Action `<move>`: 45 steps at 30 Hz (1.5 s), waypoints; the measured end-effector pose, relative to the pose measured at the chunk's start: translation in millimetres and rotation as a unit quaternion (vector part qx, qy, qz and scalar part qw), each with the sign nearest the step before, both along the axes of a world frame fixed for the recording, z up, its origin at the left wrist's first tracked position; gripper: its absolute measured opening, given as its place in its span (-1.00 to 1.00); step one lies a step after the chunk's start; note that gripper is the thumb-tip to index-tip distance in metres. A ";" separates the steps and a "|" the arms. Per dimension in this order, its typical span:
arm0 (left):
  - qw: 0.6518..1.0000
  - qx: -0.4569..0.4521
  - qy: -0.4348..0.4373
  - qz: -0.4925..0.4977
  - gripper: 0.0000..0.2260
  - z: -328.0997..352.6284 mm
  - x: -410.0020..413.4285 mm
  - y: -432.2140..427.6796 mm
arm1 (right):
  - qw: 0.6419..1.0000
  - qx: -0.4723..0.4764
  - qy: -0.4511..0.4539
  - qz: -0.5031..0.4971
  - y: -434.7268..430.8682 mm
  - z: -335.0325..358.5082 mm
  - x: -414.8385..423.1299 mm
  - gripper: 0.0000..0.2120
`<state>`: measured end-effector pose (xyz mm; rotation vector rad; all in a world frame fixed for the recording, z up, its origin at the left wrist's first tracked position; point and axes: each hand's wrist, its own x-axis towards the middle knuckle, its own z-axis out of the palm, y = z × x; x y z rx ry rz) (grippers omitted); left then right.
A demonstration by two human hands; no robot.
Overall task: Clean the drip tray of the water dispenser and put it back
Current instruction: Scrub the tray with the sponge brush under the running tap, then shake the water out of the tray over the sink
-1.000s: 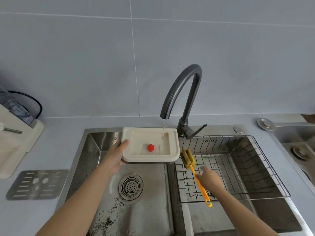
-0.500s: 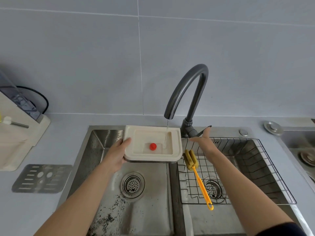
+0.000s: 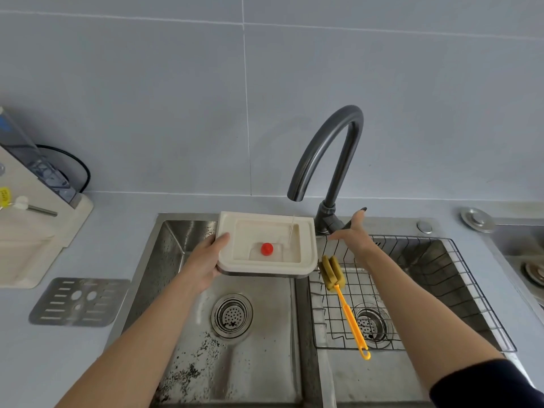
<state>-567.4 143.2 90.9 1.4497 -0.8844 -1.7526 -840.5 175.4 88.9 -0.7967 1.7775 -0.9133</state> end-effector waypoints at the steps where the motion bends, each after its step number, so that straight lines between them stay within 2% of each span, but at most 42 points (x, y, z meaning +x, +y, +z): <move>1: 1.000 0.000 0.001 0.000 -0.74 0.1 -0.4 0.2 | 1.000 0.008 0.006 0.012 -0.2 1.4 -2.0 0.03; 7: 1.000 0.004 0.009 0.003 -0.82 0.8 -1.7 3.1 | 0.999 0.016 0.015 0.042 10.9 11.7 -5.9 0.01; 9: 1.000 0.004 0.006 0.004 -0.84 -0.2 0.1 4.0 | 0.996 0.019 0.008 0.083 19.4 13.5 -0.7 0.01; 13: 1.000 0.004 0.000 0.004 -0.83 -1.2 7.7 5.5 | 0.978 0.034 0.007 0.205 38.0 6.9 18.8 0.23; 16: 1.000 0.002 0.000 0.012 -0.86 -1.2 14.3 7.8 | 0.970 0.005 0.001 0.244 49.8 0.7 39.3 0.34; 23: 1.000 0.011 -0.013 0.010 -0.91 1.6 30.5 16.5 | 0.972 -0.078 0.046 0.218 64.1 -5.5 77.3 0.09; 27: 0.999 0.026 -0.031 0.005 -0.85 6.8 41.4 20.7 | 0.971 -0.126 0.049 0.197 67.0 -5.8 93.4 -0.22; 29: 0.999 0.034 -0.033 0.006 -0.81 8.3 47.6 23.7 | 0.968 -0.144 0.039 0.200 66.4 -7.6 99.0 -0.23; 34: 0.999 0.033 -0.029 0.014 -0.89 13.5 58.1 32.7 | 0.965 -0.157 0.012 0.209 66.0 -7.2 109.8 -0.31; 38: 0.998 0.007 -0.053 -0.017 -0.70 13.6 65.8 35.4 | 0.966 -0.156 -0.014 0.207 67.4 -8.5 115.8 -0.39; 42: 0.989 -0.039 -0.086 -0.111 -0.60 13.0 77.3 39.5 | 0.966 -0.151 -0.031 0.206 67.3 -10.4 119.9 -0.38; 45: 0.977 -0.073 -0.105 -0.170 -0.43 9.1 86.7 39.6 | 0.967 -0.151 -0.030 0.204 65.6 -10.9 120.0 -0.35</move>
